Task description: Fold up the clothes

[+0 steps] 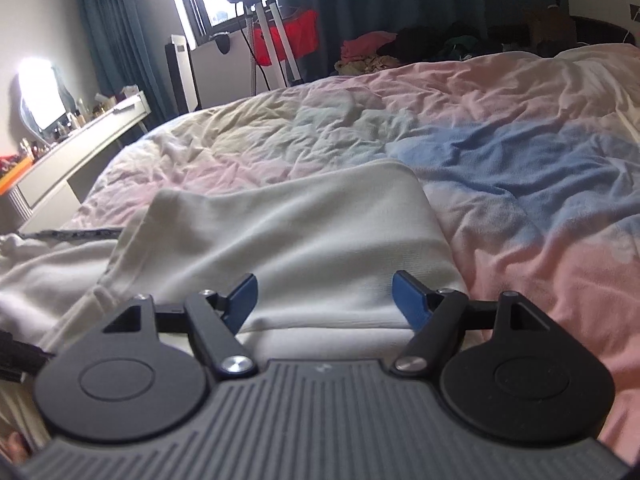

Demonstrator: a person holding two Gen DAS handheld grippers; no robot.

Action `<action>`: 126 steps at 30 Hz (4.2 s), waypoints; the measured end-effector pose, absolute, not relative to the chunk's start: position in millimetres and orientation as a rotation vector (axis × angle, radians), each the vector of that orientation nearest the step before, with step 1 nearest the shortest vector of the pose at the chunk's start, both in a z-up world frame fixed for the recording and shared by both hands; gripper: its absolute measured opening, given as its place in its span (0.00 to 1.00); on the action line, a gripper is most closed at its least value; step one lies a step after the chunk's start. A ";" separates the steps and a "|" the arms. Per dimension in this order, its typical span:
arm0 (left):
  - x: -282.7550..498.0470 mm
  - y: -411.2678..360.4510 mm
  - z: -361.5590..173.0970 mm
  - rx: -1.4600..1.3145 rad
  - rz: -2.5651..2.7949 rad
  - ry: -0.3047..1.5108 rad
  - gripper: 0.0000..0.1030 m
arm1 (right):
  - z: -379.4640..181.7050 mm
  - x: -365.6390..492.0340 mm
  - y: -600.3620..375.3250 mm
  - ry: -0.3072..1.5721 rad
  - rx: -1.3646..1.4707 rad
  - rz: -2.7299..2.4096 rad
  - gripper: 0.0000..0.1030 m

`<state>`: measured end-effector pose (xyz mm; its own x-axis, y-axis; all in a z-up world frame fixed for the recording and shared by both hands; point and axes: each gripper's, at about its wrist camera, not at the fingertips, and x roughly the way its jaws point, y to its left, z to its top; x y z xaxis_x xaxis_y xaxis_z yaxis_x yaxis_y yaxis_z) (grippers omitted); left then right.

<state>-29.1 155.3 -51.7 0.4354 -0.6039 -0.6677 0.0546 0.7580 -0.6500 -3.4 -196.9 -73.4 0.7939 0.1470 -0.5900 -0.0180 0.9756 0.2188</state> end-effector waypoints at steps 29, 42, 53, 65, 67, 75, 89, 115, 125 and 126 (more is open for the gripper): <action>-86.4 350.9 -31.3 -1.184 0.408 0.828 0.95 | -74.5 -12.1 -201.0 0.653 0.351 0.117 0.75; -89.8 398.4 -18.6 -1.119 0.593 0.549 0.73 | -69.6 -19.2 -154.2 0.634 0.189 0.248 0.75; -81.3 377.6 6.1 -0.924 0.600 0.526 0.21 | -77.1 -17.1 -144.0 0.664 0.077 0.271 0.75; -65.2 247.7 85.0 -0.606 0.439 0.370 0.10 | -37.8 -20.6 -211.0 0.640 0.317 0.237 0.74; -58.4 211.3 94.5 -0.574 0.391 0.344 0.10 | -31.6 -20.5 -227.5 0.624 0.370 0.208 0.74; -31.1 65.8 132.7 -0.446 0.198 0.241 0.09 | -6.8 -22.6 -292.5 0.521 0.468 0.100 0.74; -10.0 -168.0 -59.8 0.026 -0.111 0.478 0.10 | -33.2 0.2 -351.3 0.537 0.684 0.028 0.76; -79.8 -3.0 -17.3 0.205 -0.274 0.508 0.92 | -97.0 -3.1 -307.1 0.752 1.167 0.349 0.76; -72.9 8.8 -19.4 0.109 -0.332 0.502 0.92 | -113.1 27.4 -277.6 0.659 1.050 0.265 0.27; -72.5 11.4 -18.6 0.096 -0.330 0.502 0.92 | -106.9 24.6 -275.7 0.628 1.010 0.262 0.23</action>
